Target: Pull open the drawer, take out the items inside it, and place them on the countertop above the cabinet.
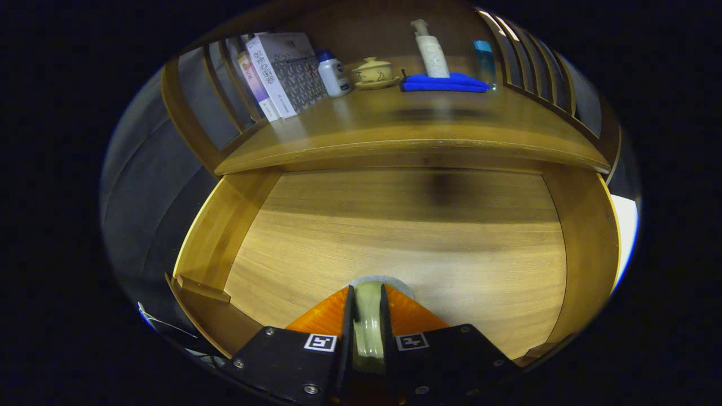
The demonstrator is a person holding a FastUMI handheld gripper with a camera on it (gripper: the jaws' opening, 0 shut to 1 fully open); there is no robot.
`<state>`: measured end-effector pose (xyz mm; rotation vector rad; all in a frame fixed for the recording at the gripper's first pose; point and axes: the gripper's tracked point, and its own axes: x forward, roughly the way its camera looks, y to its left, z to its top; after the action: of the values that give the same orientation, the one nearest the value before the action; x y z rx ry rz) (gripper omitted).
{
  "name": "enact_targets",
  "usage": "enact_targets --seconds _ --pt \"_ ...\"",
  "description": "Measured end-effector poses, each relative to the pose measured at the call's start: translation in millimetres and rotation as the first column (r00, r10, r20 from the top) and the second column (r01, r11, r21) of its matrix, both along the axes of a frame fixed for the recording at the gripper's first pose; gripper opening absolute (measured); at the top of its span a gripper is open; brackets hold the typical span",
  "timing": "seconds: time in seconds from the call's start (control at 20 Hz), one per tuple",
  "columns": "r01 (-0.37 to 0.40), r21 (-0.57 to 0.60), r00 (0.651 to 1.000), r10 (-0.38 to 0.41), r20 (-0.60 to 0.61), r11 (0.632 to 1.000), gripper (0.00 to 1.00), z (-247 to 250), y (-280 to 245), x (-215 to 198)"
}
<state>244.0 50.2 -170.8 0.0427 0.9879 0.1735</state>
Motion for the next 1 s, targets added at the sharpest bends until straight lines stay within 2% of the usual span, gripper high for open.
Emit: enact_targets --seconds 0.25,0.75,1.0 --pt "-0.031 0.036 0.998 0.029 0.058 0.999 0.22 20.1 9.9 1.1" --pt "-0.054 0.114 0.987 0.036 0.16 0.992 0.22 71.5 21.8 13.4" --pt "-0.041 0.175 0.98 0.005 0.199 0.984 0.22 105.2 27.0 28.0"
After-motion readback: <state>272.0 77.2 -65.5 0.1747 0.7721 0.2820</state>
